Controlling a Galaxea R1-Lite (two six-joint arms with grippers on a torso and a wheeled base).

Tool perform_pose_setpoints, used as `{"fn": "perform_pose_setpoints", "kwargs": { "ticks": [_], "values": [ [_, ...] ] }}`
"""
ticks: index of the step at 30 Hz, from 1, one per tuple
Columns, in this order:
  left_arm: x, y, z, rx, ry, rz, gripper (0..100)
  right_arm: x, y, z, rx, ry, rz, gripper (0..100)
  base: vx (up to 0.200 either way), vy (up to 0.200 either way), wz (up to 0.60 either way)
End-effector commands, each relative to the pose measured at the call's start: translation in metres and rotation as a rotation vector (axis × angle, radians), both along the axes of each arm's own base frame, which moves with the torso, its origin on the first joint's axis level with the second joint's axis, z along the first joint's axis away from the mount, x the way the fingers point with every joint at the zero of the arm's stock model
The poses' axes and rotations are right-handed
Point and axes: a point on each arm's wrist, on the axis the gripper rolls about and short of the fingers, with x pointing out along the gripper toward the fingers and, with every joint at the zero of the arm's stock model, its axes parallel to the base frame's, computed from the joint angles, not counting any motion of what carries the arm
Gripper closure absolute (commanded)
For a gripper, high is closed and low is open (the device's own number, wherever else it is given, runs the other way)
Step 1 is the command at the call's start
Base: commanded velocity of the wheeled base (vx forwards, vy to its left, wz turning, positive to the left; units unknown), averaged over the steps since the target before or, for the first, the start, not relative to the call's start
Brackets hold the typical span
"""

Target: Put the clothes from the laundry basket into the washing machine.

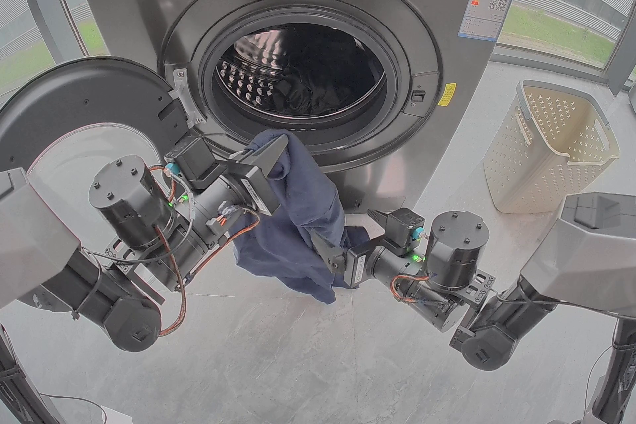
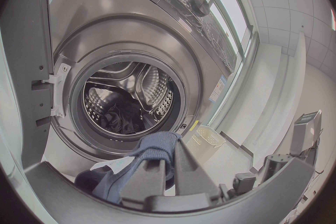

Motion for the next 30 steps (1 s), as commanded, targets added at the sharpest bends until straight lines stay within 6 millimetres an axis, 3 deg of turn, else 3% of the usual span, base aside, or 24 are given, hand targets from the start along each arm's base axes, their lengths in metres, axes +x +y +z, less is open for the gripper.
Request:
{"fn": "perform_pose_setpoints", "kwargs": {
  "ticks": [1, 8, 12, 18, 30],
  "values": [
    [0.002, 0.0, -0.001, 0.001, 0.004, 0.005, 100, -0.02, 0.003, 0.02, 0.029, -0.029, 0.043, 0, 0.0, 0.0, 0.0],
    [0.003, 0.0, 0.0, -0.006, 0.0, 0.023, 100, -0.025, 0.015, 0.023, 0.037, -0.041, 0.078, 0, 0.0, 0.0, 0.0],
    [0.002, 0.001, 0.007, -0.019, -0.019, 0.025, 100, -0.001, 0.033, 0.0, 0.015, -0.043, 0.067, 0, 0.0, 0.0, 0.0],
    [0.002, 0.0, 0.008, -0.022, -0.023, 0.025, 100, 0.02, 0.053, -0.015, 0.001, -0.076, 0.089, 0, 0.0, 0.0, 0.0],
    [0.0, -0.001, 0.009, -0.023, -0.026, 0.015, 100, 0.061, 0.047, -0.015, 0.021, -0.108, 0.014, 0, 0.0, 0.0, 0.0]
  ]
}}
